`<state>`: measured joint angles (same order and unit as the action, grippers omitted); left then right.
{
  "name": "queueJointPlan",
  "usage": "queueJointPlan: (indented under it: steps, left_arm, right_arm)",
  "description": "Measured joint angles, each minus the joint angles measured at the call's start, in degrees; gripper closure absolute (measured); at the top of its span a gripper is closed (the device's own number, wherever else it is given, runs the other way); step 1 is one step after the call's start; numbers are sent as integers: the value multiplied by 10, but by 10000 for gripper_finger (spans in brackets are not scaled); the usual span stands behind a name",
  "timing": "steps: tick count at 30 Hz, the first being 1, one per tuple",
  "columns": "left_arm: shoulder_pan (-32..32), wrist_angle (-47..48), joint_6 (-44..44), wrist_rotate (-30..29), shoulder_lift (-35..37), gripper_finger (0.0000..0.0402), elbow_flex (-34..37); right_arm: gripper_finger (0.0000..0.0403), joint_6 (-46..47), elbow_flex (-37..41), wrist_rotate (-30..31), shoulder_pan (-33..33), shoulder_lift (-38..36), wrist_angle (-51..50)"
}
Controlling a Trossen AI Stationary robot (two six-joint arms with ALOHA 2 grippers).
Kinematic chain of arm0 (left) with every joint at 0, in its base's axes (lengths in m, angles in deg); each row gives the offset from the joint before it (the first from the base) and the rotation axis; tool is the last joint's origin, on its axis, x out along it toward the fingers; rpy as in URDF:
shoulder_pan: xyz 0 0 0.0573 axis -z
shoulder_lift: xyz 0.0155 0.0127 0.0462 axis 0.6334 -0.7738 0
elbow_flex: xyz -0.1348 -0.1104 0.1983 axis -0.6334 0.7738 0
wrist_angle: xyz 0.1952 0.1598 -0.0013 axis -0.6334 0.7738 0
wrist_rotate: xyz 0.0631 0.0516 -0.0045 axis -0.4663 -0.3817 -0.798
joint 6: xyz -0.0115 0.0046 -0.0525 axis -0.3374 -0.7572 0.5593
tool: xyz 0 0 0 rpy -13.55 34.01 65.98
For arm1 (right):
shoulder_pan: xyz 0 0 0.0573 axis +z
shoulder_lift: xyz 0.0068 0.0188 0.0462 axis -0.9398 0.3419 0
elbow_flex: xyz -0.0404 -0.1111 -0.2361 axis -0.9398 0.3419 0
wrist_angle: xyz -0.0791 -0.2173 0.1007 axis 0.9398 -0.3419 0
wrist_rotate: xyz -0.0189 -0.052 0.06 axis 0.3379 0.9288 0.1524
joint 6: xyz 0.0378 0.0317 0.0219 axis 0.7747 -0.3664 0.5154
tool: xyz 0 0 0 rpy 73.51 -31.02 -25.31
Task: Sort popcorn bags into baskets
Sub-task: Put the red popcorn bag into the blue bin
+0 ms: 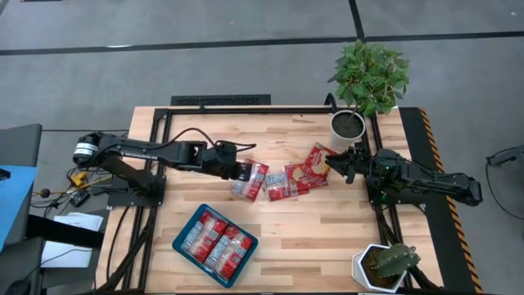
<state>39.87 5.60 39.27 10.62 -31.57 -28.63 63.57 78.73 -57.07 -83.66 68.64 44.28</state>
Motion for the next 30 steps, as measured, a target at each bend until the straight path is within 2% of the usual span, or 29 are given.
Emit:
queueJointPlan:
  steps: [3,5,11,15,19,25,30]
  left_arm:
    - [-16,26,-63,3,-7,380,0]
    - [-27,9,-111,3,-20,355,-2]
    - [-53,21,-211,18,-68,251,0]
    - [-71,25,-215,22,-116,178,0]
    - [-91,24,-213,46,-170,128,0]
    - [-108,9,-199,66,-221,105,0]
    - [-116,-27,-197,104,-255,129,-1]
  right_arm:
    - [206,0,0,0,0,0,0]
    - [201,0,0,0,0,0,0]
    - [192,0,0,0,0,6,0]
    - [191,0,0,1,-3,15,1]
    - [194,0,0,2,-7,22,1]
    - [192,0,0,2,-14,23,0]
    - [189,-7,0,2,-19,23,0]
